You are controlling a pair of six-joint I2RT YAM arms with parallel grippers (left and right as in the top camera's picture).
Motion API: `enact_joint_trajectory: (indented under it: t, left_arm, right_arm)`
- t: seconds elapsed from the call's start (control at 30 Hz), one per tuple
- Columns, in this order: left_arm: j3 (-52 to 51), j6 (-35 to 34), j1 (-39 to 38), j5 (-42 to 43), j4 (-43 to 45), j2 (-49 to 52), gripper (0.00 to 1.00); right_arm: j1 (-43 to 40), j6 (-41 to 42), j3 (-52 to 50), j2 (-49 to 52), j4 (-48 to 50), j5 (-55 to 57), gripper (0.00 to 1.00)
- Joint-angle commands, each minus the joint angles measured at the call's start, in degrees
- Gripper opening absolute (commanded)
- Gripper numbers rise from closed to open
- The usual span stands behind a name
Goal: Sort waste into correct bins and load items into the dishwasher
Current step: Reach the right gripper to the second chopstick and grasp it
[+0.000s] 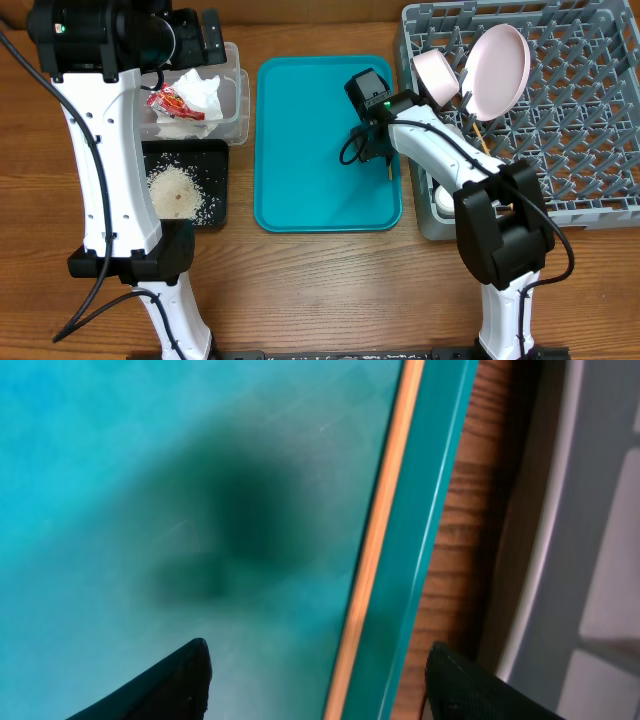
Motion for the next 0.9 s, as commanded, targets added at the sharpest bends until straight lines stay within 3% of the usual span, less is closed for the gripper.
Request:
enact_joint_trajectory:
  t: [0.0,0.87]
  left_arm:
    - [0.81,-0.59,-0.17,-0.39,-0.09,-1.18,1.0]
    - [0.81,-0.59,-0.17,-0.39,-0.09,-1.18,1.0]
  right_arm:
    - [-0.28,0.7,0.48,2.01,0.72,2.58,0.7]
    - [-0.28,1.9,0.17,5.86,1.75,-4.5,0.63]
